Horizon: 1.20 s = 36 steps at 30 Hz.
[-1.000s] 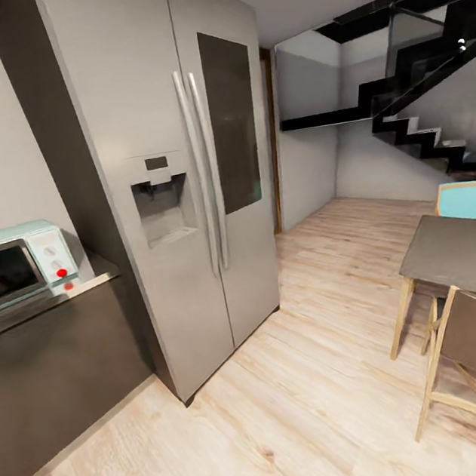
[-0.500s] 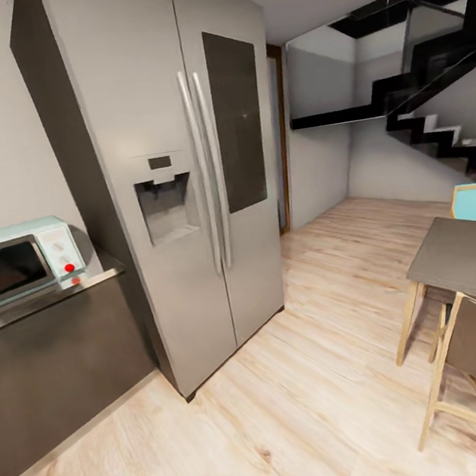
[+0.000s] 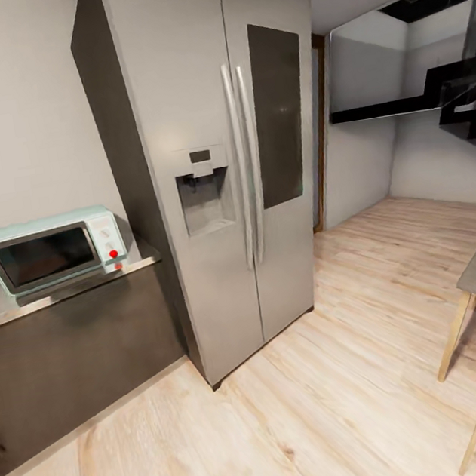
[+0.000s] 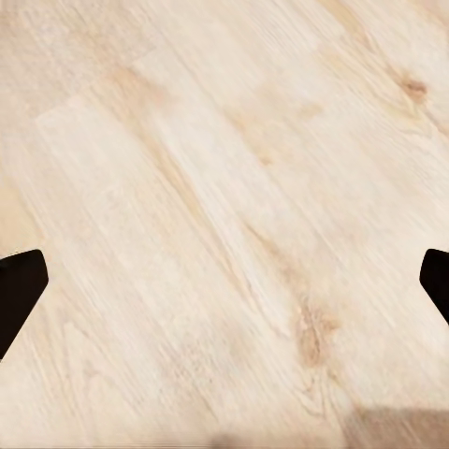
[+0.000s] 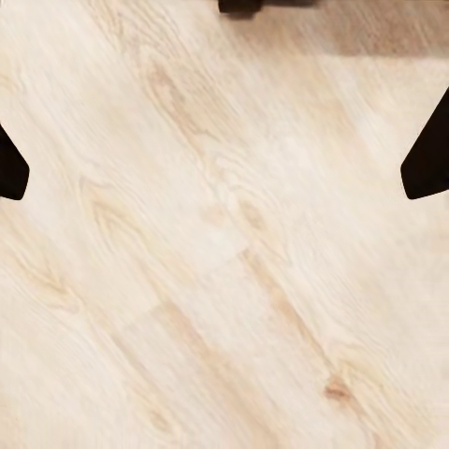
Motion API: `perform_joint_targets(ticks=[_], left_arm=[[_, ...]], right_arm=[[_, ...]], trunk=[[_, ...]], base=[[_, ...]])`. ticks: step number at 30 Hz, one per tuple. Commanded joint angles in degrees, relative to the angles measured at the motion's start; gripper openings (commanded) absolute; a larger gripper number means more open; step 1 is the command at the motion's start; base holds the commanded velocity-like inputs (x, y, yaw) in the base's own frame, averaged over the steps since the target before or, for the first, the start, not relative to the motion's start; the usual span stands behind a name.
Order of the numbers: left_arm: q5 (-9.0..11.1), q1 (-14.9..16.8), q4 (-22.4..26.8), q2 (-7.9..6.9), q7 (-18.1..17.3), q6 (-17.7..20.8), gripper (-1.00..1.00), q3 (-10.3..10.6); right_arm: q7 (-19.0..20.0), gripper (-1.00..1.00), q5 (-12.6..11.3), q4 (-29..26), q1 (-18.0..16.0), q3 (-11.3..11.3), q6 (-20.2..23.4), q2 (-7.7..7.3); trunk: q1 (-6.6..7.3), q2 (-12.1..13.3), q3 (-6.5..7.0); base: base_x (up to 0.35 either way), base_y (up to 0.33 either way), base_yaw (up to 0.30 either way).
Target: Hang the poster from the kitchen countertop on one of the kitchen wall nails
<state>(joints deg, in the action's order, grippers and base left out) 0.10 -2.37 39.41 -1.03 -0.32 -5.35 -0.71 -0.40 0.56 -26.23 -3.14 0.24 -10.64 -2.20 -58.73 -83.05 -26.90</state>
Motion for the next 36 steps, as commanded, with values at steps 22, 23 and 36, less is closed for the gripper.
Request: perform_joint_targets(ticks=[22, 23, 36], left_arm=[[0.06, 0.0, 0.05, 0.03, -0.06, -0.1, 1.0, -0.09], [0.05, 0.0, 0.05, 0.02, -0.06, -0.12, 1.0, -0.09], [0.07, -0.01, 0.05, 0.02, -0.03, -0.1, 1.0, -0.09]], right_arm=[[-0.04, 1.0, 0.06, 0.04, -0.03, 0.12, -0.17, 0.0], [-0.04, 1.0, 0.06, 0.04, -0.03, 0.12, -0.17, 0.0], [-0.04, 1.0, 0.06, 0.04, -0.03, 0.12, -0.17, 0.0]], trunk=[[0.0, -0.03, -0.05], [0.0, -0.03, -0.05], [0.0, -0.03, -0.05]], base=[[0.0, 0.0, 0.297], [0.0, 0.0, 0.297], [0.0, 0.0, 0.297]])
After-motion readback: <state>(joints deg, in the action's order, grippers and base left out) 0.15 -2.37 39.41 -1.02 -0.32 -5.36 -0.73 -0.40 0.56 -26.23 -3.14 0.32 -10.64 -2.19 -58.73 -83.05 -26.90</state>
